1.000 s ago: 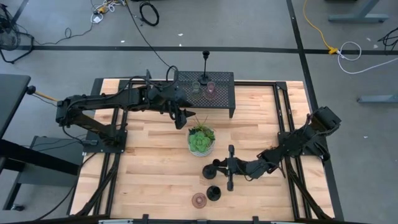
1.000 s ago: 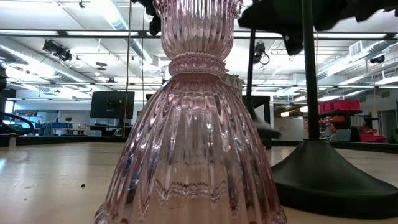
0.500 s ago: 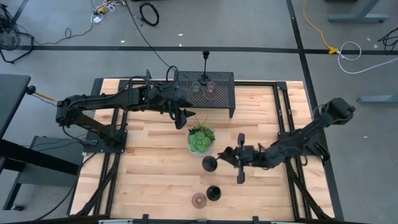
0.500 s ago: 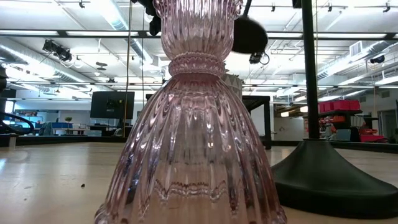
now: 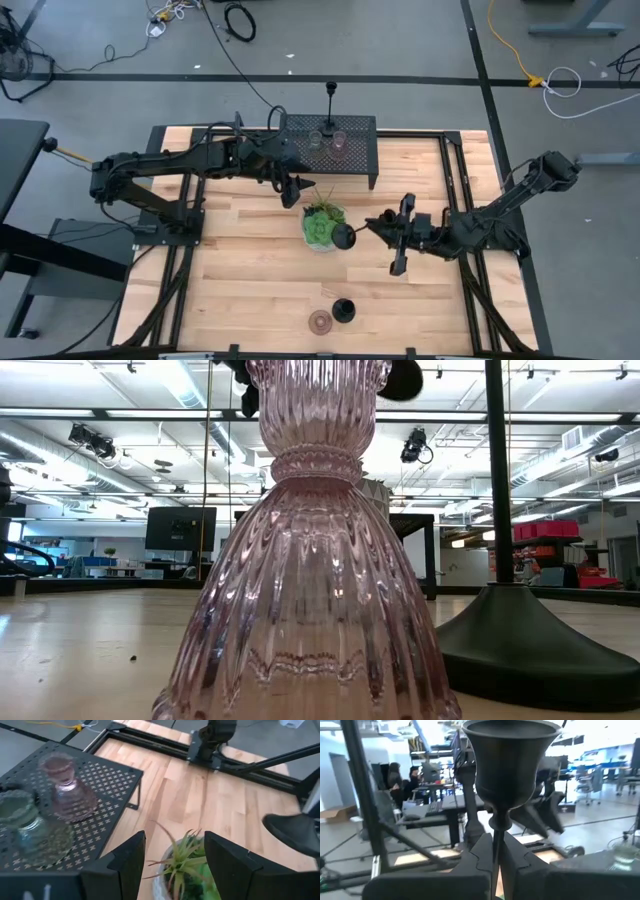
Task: Pick & Place candle stick holders
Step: Put the top black candle holder on the shelf aligned with the other black candle holder
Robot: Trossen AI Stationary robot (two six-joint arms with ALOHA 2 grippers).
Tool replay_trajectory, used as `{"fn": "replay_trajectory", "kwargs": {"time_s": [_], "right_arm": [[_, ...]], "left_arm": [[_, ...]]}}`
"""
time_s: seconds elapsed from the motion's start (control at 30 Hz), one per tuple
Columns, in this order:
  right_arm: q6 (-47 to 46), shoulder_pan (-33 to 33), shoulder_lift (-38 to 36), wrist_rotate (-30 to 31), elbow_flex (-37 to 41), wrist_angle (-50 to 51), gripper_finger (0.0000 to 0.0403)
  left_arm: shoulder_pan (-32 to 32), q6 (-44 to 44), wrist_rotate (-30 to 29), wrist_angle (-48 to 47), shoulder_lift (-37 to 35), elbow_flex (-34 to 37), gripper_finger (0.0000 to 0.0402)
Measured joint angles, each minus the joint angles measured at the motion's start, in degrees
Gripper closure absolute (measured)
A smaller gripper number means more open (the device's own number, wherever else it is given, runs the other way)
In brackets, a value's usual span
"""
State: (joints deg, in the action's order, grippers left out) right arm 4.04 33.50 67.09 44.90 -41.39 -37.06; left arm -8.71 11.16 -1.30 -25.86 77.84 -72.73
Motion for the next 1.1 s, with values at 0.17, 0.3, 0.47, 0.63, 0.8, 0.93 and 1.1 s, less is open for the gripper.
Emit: {"fn": "replay_trajectory", "kwargs": {"time_s": [0.17, 0.3, 0.47, 0.63, 0.8, 0.93, 1.1], "right_arm": [[1.3, -1.7, -0.2, -0.4, -4.4, 4.1, 0.0398], [-1.2, -4.3, -0.2, -0.4, -9.7, 14.6, 0.0398], [-3.9, -8.0, -0.1, -3.8, -13.5, 19.2, 0.0398], [-6.4, -11.7, -0.1, -9.4, -14.5, 19.2, 0.0398], [-9.7, -15.7, 1.7, -14.9, -14.6, 20.1, 0.0398], [-11.4, -18.1, 3.7, -17.7, -14.6, 19.6, 0.0398], [-11.8, -20.6, 5.9, -21.6, -14.6, 16.1, 0.0398]], "left_arm": [[0.0, 0.0, 3.6, 3.5, 0.0, 0.0, 0.0195], [0.0, -1.0, 7.9, 6.6, 0.0, 0.0, 0.0196], [1.2, -4.9, 12.6, 10.4, 0.0, 0.0, 0.0196], [3.3, -8.0, 13.7, 14.8, 0.0, 0.0, 0.0196], [4.6, -8.8, 13.6, 19.3, 0.0, 0.0, 0.0195], [5.1, -8.9, 13.4, 20.4, 0.0, 0.0, 0.0195], [5.1, -8.8, 13.1, 20.2, 0.2, 0.0, 0.0195]]}}
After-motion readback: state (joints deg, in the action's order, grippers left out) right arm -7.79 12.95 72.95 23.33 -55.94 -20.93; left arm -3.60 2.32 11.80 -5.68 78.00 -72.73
